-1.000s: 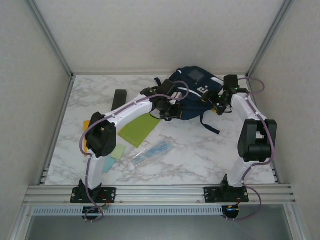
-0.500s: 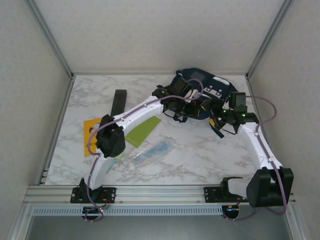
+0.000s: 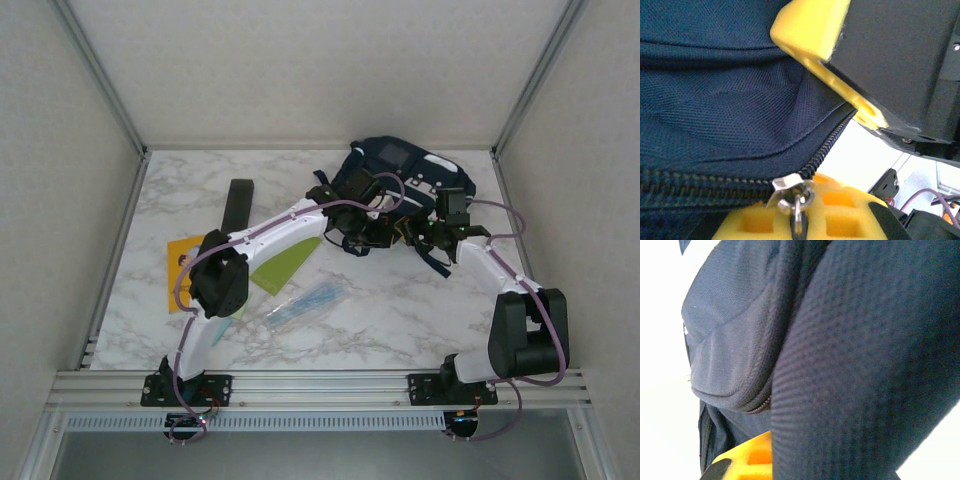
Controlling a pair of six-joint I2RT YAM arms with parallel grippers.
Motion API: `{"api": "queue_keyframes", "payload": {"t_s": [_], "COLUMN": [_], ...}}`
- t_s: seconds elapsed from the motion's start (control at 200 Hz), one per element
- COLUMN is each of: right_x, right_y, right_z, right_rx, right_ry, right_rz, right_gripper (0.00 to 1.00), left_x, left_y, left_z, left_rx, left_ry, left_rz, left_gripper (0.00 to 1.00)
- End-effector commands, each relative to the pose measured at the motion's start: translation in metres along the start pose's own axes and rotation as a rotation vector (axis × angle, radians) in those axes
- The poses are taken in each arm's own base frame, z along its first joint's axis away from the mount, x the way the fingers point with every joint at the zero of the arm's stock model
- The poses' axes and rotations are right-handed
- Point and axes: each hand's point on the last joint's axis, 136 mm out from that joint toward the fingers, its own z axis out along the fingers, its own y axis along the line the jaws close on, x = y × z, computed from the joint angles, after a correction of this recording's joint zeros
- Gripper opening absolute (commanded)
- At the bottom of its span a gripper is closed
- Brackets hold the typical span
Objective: Pack books, pencil case, and school supplies into a backpack
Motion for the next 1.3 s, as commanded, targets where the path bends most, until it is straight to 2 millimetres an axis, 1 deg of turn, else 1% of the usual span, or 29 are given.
{"api": "queue_keyframes", "payload": {"t_s": [0.0, 0.06, 0.1, 0.175, 0.255, 0.345, 0.405, 0.47, 0.526, 0.586, 0.641, 0.686, 0.721, 0.756, 0.786, 0.886, 0.921, 0.976, 1.021, 1.056, 1.076, 1.131, 1.166, 1.201, 1.246, 1.271, 1.296], "right_x": [0.002, 0.012, 0.014, 0.018, 0.019, 0.012, 0.009, 0.005, 0.001, -0.007, -0.016, -0.023, -0.027, -0.031, -0.034, -0.046, -0.049, -0.063, -0.074, -0.078, -0.080, -0.078, -0.075, -0.072, -0.065, -0.060, -0.056], "right_y": [-0.012, -0.021, -0.031, -0.041, -0.053, -0.061, -0.064, -0.062, -0.061, -0.059, -0.057, -0.054, -0.049, -0.044, -0.040, -0.024, -0.020, -0.013, -0.010, -0.006, -0.002, 0.010, 0.018, 0.022, 0.028, 0.031, 0.033], "right_z": [0.005, 0.000, -0.005, -0.013, -0.021, -0.025, -0.024, -0.021, -0.021, -0.025, -0.029, -0.033, -0.035, -0.036, -0.036, -0.032, -0.029, -0.028, -0.028, -0.026, -0.024, -0.024, -0.027, -0.032, -0.040, -0.045, -0.051], "right_rx": [0.075, 0.170, 0.236, 0.275, 0.339, 0.400, 0.423, 0.426, 0.434, 0.468, 0.484, 0.481, 0.465, 0.442, 0.422, 0.381, 0.373, 0.366, 0.361, 0.340, 0.323, 0.268, 0.236, 0.215, 0.185, 0.169, 0.159], "right_ry": [0.004, 0.061, 0.086, 0.112, 0.138, 0.121, 0.120, 0.111, 0.098, 0.069, 0.048, 0.032, 0.025, 0.016, 0.012, -0.006, 0.002, -0.014, -0.015, -0.002, 0.001, 0.011, 0.013, 0.010, 0.014, 0.016, 0.015], "right_rz": [-0.265, -0.430, -0.506, -0.638, -0.713, -0.748, -0.750, -0.745, -0.757, -0.777, -0.783, -0.763, -0.736, -0.708, -0.687, -0.619, -0.596, -0.548, -0.491, -0.458, -0.443, -0.411, -0.387, -0.364, -0.343, -0.336, -0.329], "right_gripper": [0.00, 0.00, 0.00, 0.00, 0.00, 0.00, 0.00, 0.00, 0.00, 0.00, 0.00, 0.00, 0.00, 0.00, 0.00, 0.00, 0.00, 0.00, 0.00, 0.09, 0.15, 0.38, 0.49, 0.56, 0.60, 0.67, 0.69], "left_x": [-0.015, -0.020, -0.024, -0.024, -0.022, -0.018, -0.014, -0.007, -0.002, 0.002, 0.006, 0.008, 0.010, 0.011, 0.012, 0.018, 0.020, 0.023, 0.025, 0.024, 0.022, 0.015, 0.009, 0.001, -0.010, -0.015, -0.020], "left_y": [-0.023, 0.003, 0.021, 0.052, 0.071, 0.090, 0.093, 0.102, 0.118, 0.145, 0.165, 0.177, 0.181, 0.182, 0.178, 0.156, 0.152, 0.149, 0.143, 0.137, 0.131, 0.113, 0.100, 0.087, 0.071, 0.061, 0.051], "left_z": [-0.061, -0.071, -0.078, -0.089, -0.097, -0.103, -0.107, -0.110, -0.114, -0.117, -0.121, -0.125, -0.128, -0.130, -0.130, -0.116, -0.111, -0.103, -0.097, -0.092, -0.090, -0.084, -0.080, -0.076, -0.072, -0.070, -0.067], "left_rx": [0.026, -0.041, -0.080, -0.139, -0.161, -0.189, -0.182, -0.222, -0.283, -0.339, -0.351, -0.349, -0.340, -0.326, -0.306, -0.208, -0.195, -0.186, -0.164, -0.145, -0.130, -0.082, -0.053, -0.029, -0.008, 0.007, 0.022], "left_ry": [-0.057, -0.045, -0.037, -0.014, 0.010, 0.023, 0.046, 0.076, 0.091, 0.101, 0.106, 0.095, 0.085, 0.074, 0.068, 0.093, 0.110, 0.130, 0.141, 0.139, 0.131, 0.105, 0.083, 0.060, 0.027, 0.012, -0.005], "left_rz": [0.090, 0.081, 0.067, 0.031, -0.002, -0.037, -0.048, -0.046, -0.041, -0.080, -0.127, -0.162, -0.175, -0.173, -0.164, -0.131, -0.117, -0.110, -0.102, -0.095, -0.090, -0.078, -0.071, -0.059, -0.040, -0.028, -0.014], "left_gripper": [0.00, 0.00, 0.00, 0.00, 0.00, 0.00, 0.00, 0.00, 0.00, 0.00, 0.00, 0.00, 0.00, 0.00, 0.00, 0.00, 0.00, 0.00, 0.00, 0.00, 0.00, 0.00, 0.00, 0.00, 0.00, 0.00, 0.00]}}
